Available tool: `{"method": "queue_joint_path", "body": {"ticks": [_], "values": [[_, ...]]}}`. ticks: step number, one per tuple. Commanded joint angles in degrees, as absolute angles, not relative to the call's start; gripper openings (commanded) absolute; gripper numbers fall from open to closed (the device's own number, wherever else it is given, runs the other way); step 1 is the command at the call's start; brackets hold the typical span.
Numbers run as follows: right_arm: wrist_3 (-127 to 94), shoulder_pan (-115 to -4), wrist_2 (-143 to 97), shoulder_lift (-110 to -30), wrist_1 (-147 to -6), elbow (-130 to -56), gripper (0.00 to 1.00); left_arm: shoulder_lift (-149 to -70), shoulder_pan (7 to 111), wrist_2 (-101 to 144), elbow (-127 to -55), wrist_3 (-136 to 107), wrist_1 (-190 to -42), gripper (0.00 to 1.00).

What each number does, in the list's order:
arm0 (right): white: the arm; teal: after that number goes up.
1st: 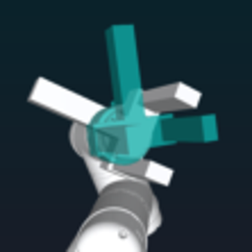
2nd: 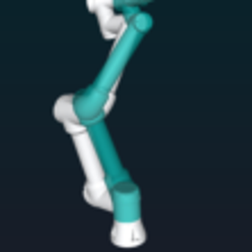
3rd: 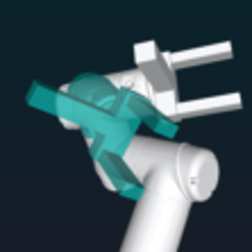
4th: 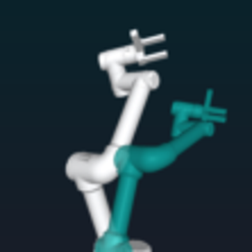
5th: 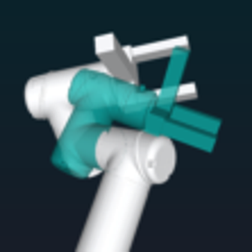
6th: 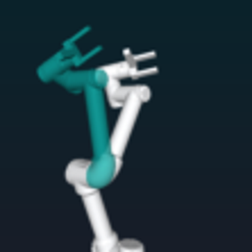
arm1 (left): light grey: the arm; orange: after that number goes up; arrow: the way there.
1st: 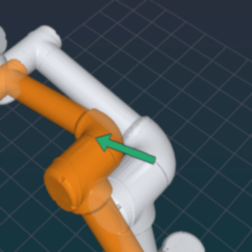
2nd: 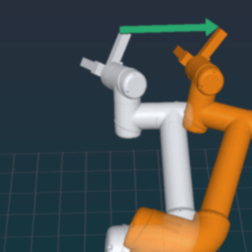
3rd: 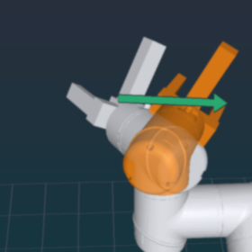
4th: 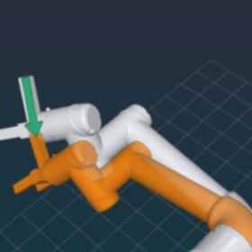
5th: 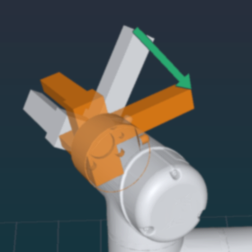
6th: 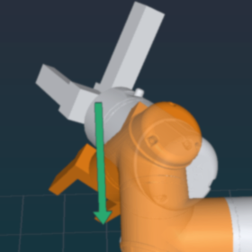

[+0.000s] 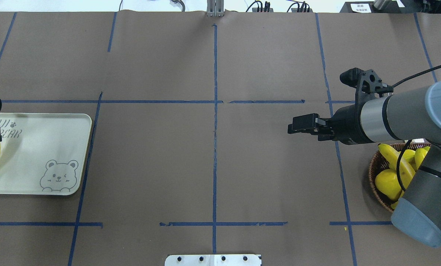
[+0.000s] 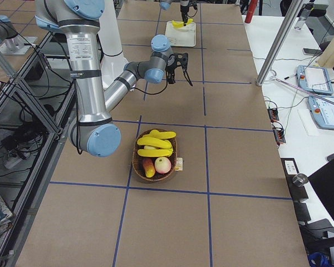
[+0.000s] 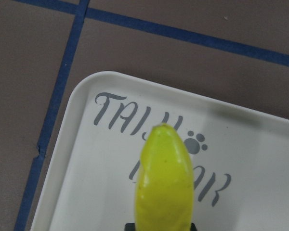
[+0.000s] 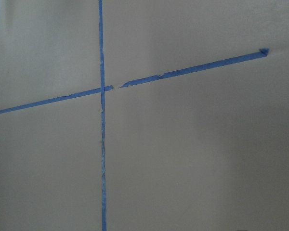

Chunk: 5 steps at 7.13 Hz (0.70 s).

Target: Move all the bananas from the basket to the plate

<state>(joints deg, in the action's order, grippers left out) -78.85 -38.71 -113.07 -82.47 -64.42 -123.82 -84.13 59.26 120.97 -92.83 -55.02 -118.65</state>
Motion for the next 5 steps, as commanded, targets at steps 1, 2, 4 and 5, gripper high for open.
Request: {"method": "queue_joint_path", "body": {"ticks": [1, 2, 4, 5], "values": [[-78.05, -41.21, -113.47, -85.85, -64.42, -124.28, 1.00, -84.20, 59.76, 119.88, -92.11, -54.84, -119.00, 0.99], [-74.65, -42.70, -113.64, -88.83, -64.42, -124.36, 1.00, -84.29, 60.11, 119.97, -92.81, -54.93, -119.00, 0.99], [-67.10, -45.95, -114.08, -95.85, -64.25, -124.89, 1.00, -84.46, 61.77, 120.67, -93.86, -54.67, -119.00, 0.99], [-62.45, -48.66, -115.65, -99.80, -63.90, -124.81, 1.00, -84.20, 62.05, 120.67, -95.61, -53.71, -118.83, 0.99]]}}
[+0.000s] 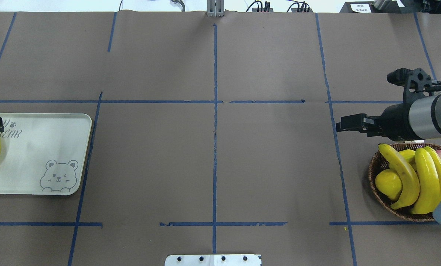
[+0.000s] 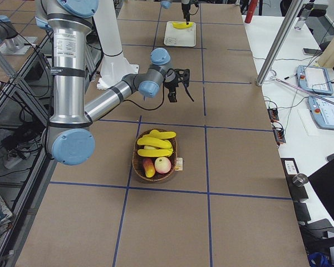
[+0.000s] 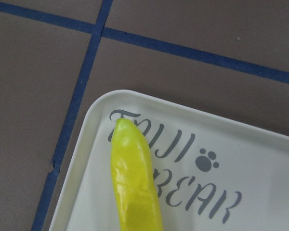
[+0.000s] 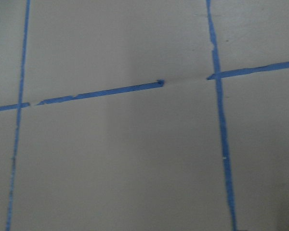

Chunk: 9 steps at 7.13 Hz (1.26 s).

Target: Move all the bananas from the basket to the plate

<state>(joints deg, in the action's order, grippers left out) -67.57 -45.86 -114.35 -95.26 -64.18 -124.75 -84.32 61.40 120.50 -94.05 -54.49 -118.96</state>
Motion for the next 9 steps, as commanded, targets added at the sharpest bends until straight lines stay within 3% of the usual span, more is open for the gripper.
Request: {"method": "queue_joint_path", "body": {"ticks": [1, 3, 5, 8, 9], "values": [[-54.66, -54.26, -119.84, -104.02, -63.81, -124.63, 1.00, -84.20, 62.05, 120.67, -96.76, -53.70, -118.83, 0.99], [-44.50, -61.68, -125.67, -109.23, -63.72, -123.23, 1.00, -84.29, 62.05, 120.67, -97.64, -53.70, -118.92, 0.99], [-44.91, -61.35, -125.94, -111.26, -64.33, -122.35, 1.00, -84.99, 62.05, 120.76, -97.91, -54.14, -118.92, 0.99], [-45.00, -54.35, -127.88, -113.37, -64.60, -121.73, 0.98, -85.17, 61.96, 120.76, -98.87, -54.58, -119.00, 0.99], [-45.00, -52.32, -127.71, -113.81, -64.69, -121.03, 0.92, -85.17, 61.96, 120.76, -99.14, -54.58, -119.00, 0.99]]}}
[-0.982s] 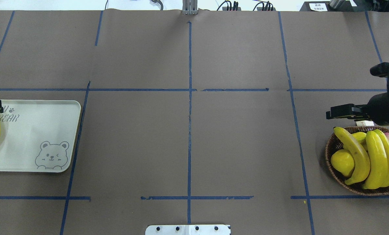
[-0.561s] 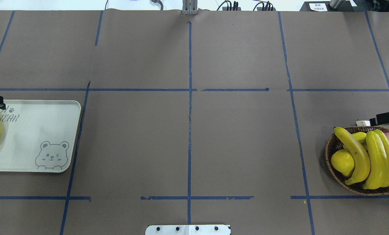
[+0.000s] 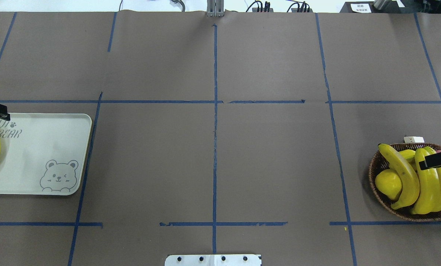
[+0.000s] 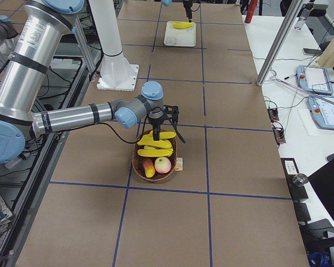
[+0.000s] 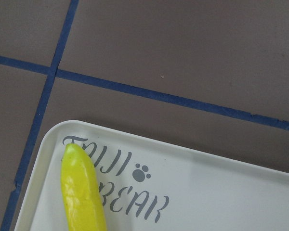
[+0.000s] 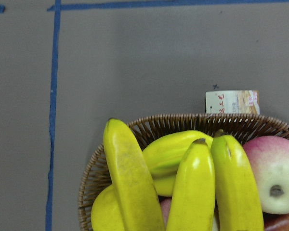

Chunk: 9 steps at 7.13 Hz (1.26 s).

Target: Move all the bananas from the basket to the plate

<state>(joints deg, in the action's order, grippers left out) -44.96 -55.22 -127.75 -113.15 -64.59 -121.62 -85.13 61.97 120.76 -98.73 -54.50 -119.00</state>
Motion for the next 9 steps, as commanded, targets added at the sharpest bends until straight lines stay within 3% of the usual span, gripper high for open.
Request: {"method": "queue_joint_path", "body": {"ticks": [1, 4, 9], "values": [[-45.00, -51.43, -127.44, -113.91, -64.69, -120.24, 0.84, -85.08, 62.05, 120.76, -99.66, -54.58, -118.92, 0.99], [-45.00, -50.98, -127.27, -114.52, -64.69, -119.18, 0.71, -84.99, 62.05, 123.47, -100.63, -54.67, -118.83, 0.99], [-45.00, -48.78, -127.09, -114.61, -64.60, -117.95, 0.72, -84.81, 62.05, 123.49, -101.16, -54.67, -118.74, 0.99]]}}
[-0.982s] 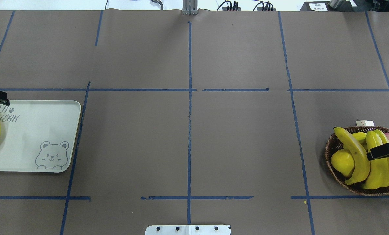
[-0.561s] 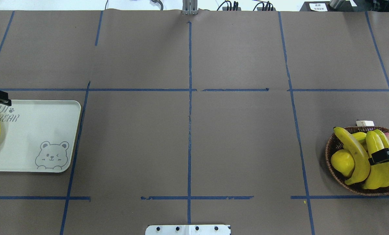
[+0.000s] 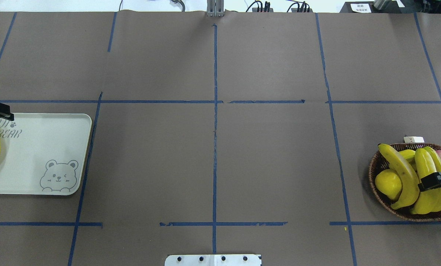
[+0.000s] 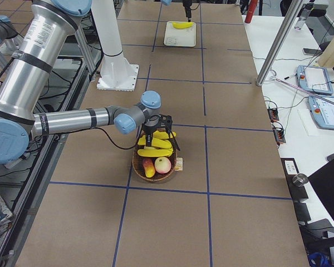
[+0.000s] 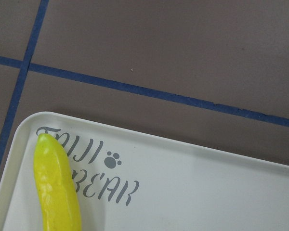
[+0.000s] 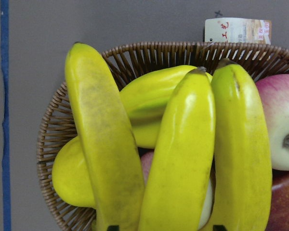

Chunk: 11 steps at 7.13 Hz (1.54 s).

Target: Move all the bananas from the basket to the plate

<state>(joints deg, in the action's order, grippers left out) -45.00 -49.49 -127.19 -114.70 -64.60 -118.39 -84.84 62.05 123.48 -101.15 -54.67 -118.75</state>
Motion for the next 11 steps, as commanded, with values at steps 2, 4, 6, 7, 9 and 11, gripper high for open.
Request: {"method": "queue_joint_path", "body": {"ticks": [2, 4, 6, 7, 9, 11], "values": [[-44.91, -48.60, -127.00, -114.70, -64.60, -117.77, 0.65, -84.81, 62.05, 123.49, -101.16, -54.67, -118.74, 0.99], [-44.83, -48.69, -127.00, -114.78, -64.60, -117.60, 0.20, -84.90, 62.05, 123.49, -101.16, -54.67, -118.74, 0.99], [-44.39, -49.22, -127.09, -114.87, -64.51, -118.21, 0.02, -84.99, 62.05, 123.49, -101.16, -54.67, -118.65, 0.99], [-44.21, -49.65, -127.52, -115.13, -64.51, -118.82, 0.00, -84.99, 62.05, 123.49, -101.25, -54.67, -118.65, 0.99], [-44.12, -52.63, -131.02, -116.62, -64.60, -121.37, 0.00, -84.99, 62.05, 123.57, -101.77, -54.67, -118.48, 0.99], [-42.03, -56.31, -133.48, -118.03, -65.12, -124.09, 0.00, -84.99, 62.05, 123.57, -101.95, -54.67, -118.21, 0.99]]}}
